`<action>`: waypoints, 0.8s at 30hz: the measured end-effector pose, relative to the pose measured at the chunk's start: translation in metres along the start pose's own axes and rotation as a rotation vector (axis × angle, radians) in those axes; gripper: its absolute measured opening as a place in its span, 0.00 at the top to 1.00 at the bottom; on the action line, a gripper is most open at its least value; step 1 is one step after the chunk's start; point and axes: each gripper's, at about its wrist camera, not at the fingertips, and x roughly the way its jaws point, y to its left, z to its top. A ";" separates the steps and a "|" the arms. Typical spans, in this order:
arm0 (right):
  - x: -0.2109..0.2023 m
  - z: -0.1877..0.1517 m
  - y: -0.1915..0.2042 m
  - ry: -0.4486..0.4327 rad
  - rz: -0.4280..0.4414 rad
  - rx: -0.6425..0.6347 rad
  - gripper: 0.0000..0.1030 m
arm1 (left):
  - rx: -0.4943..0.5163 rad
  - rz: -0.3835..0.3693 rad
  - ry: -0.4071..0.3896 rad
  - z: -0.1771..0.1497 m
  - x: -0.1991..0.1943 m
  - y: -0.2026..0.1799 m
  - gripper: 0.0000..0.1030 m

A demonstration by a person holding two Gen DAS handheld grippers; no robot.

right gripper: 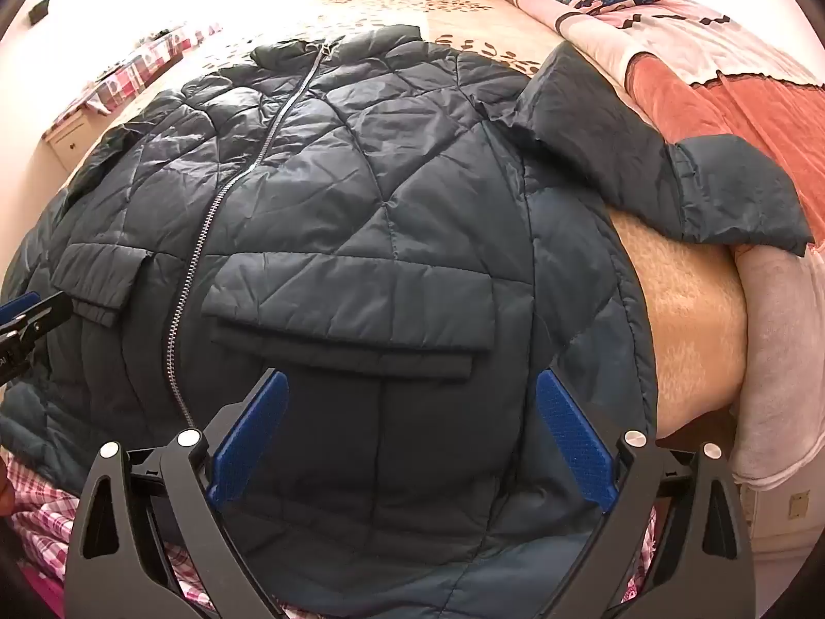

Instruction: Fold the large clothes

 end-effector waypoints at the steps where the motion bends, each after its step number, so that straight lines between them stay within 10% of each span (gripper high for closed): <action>1: 0.000 0.000 0.000 0.001 0.001 0.000 0.09 | 0.000 0.001 -0.001 0.000 0.000 0.000 0.31; 24: 0.002 0.000 -0.001 0.005 0.003 0.002 0.09 | -0.002 -0.004 0.002 0.000 0.000 0.000 0.31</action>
